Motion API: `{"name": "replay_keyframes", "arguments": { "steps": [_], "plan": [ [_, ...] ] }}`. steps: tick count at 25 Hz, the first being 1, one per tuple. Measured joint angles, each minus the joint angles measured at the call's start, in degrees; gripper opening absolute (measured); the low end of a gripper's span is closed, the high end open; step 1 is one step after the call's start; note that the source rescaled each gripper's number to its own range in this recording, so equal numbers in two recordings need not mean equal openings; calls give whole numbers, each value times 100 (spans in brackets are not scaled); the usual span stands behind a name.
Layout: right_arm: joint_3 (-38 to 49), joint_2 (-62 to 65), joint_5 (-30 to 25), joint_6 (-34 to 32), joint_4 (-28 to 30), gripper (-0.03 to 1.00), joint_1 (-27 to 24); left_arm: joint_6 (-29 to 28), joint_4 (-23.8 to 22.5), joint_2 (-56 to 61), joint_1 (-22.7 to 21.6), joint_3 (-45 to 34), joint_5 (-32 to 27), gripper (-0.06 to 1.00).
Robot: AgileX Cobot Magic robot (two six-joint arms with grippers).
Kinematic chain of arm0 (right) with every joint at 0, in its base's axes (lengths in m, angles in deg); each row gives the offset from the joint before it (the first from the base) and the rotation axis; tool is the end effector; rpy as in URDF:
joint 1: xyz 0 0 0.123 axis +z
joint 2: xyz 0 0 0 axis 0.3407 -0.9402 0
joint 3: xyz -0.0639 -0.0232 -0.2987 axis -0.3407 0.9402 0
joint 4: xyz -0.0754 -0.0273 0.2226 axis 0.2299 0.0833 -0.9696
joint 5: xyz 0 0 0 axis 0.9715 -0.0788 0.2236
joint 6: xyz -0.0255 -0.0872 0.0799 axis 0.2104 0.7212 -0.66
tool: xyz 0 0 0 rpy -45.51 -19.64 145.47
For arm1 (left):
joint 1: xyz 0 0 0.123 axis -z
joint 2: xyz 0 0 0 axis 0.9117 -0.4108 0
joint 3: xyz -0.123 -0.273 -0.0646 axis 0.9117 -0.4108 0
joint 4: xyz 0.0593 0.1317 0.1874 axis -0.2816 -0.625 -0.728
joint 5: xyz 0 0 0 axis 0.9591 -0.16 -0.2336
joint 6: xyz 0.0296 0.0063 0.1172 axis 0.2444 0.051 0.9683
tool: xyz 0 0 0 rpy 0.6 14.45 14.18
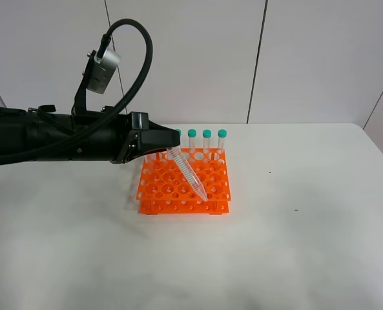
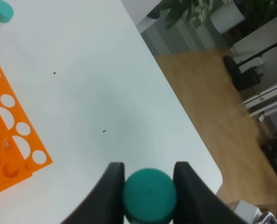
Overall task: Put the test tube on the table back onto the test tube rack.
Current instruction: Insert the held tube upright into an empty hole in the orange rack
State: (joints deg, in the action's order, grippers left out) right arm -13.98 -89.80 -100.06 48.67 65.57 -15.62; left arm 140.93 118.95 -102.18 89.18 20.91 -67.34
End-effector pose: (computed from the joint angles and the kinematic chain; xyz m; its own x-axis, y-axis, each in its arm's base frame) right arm 0.0017 0.0011 0.2613 -0.4976 -0.0773 -0.8640 -0.1017 0.9944 -0.0304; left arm 0.2490 -0.1752 0.2643 -0.7357 -0.1013 -0.6697 0.4704 0.6349 -0.6129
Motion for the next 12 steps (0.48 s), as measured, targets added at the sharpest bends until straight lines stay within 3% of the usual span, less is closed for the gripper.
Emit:
{"name": "replay_keyframes", "arguments": {
  "steps": [12],
  "plan": [
    [0,505,9,-5,6,100,-282,0,0,0,0,0,0,0]
  ]
}}
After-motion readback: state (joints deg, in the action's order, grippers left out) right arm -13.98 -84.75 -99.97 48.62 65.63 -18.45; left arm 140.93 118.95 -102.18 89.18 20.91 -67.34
